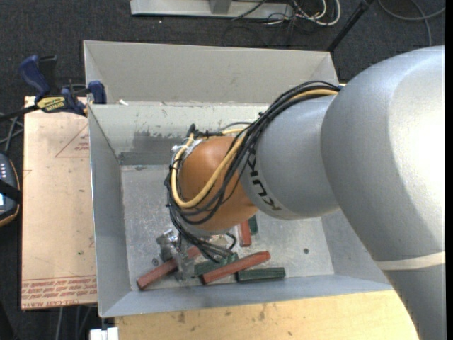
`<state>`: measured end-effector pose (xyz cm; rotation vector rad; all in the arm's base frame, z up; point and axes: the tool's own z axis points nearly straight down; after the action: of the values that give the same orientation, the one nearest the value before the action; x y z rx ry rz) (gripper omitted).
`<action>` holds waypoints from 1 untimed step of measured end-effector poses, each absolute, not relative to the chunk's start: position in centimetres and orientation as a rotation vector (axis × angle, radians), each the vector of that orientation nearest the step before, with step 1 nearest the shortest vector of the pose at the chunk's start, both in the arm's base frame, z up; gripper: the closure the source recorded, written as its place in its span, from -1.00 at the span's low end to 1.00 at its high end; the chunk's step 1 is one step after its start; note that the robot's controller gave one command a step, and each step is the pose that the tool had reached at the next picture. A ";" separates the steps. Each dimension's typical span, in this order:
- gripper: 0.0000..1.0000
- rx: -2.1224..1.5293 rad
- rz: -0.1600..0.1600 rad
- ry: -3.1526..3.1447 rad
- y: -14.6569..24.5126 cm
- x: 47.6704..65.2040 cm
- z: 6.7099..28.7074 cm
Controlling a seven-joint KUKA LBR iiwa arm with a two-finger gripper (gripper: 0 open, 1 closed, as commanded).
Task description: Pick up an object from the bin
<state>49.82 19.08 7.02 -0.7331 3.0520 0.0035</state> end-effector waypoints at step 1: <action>1.00 -0.757 0.002 3.055 19.2 50.2 12.1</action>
Offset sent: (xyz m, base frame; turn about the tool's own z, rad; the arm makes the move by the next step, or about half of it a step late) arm -0.0047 0.0279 0.1599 -0.0631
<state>50.22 19.24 12.13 -0.7570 3.0547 0.0015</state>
